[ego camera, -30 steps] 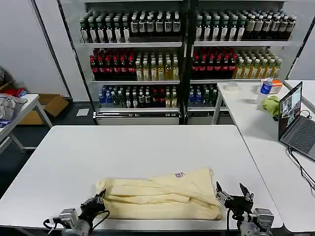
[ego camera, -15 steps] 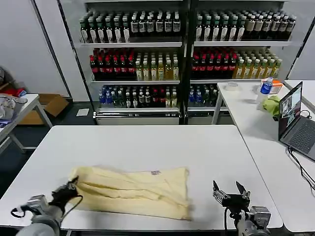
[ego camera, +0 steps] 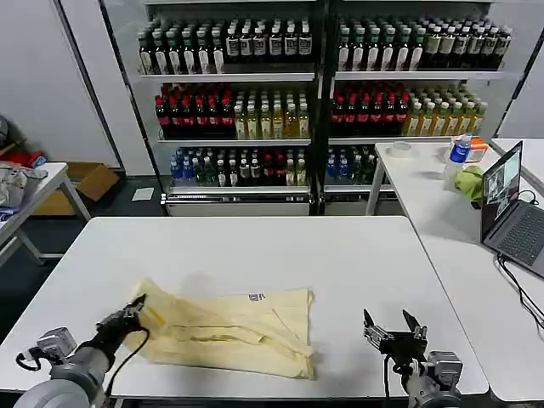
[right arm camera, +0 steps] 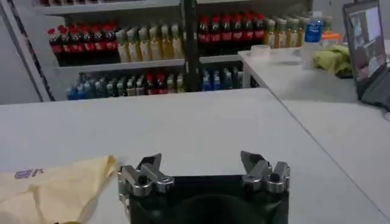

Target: Fold and organize the clothes.

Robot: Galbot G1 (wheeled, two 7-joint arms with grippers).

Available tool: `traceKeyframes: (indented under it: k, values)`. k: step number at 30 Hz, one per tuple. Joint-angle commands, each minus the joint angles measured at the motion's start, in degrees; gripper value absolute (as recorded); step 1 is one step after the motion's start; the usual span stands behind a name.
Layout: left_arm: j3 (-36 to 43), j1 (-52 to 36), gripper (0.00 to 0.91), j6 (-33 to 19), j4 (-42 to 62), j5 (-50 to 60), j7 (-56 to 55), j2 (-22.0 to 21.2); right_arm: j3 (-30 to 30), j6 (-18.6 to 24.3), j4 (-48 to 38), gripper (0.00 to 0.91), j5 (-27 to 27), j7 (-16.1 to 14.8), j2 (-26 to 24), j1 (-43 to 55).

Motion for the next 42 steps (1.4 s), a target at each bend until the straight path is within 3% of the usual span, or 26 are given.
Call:
traceKeyframes:
  k: [1,16,22,23,24,37,42]
  values:
    - [8.87,-2.91,0.010,0.08,-4.80,-15.95,-0.12,-3.42,-0.34,0.12,-0.61,0.907,0.46,-0.05,-0.76,0.93]
    - [25.09,-11.60,0.010,-2.12,5.54,-7.34,-2.10,-8.67,-2.12,-0.07,-2.03,0.907,1.42,0.02,-1.42,4.54]
    - [27.88,-14.70,0.040,-1.99,8.66,-5.63,-3.92,-10.45,-2.00,-0.21,-2.06,0.907,1.86,0.07,-1.67,5.06]
    - [28.31,-15.02,0.091,-1.71,8.90,-4.67,-4.19,-10.57,-1.98,-0.24,-2.06,0.907,1.91,0.09,-1.71,5.12]
    - [28.64,-15.25,0.907,-1.81,9.14,-3.93,-4.32,-10.67,-1.93,-0.26,-2.02,0.907,1.99,0.08,-1.77,5.20]
    - [31.01,-16.89,0.907,-2.80,7.50,-3.76,-3.19,-14.61,-2.15,-0.56,-1.85,0.907,2.01,0.28,-0.62,5.65]
    - [30.28,-14.72,0.907,-2.52,4.93,-4.40,-2.39,-13.58,-2.47,-0.61,-1.94,0.907,1.83,0.31,-0.32,5.59]
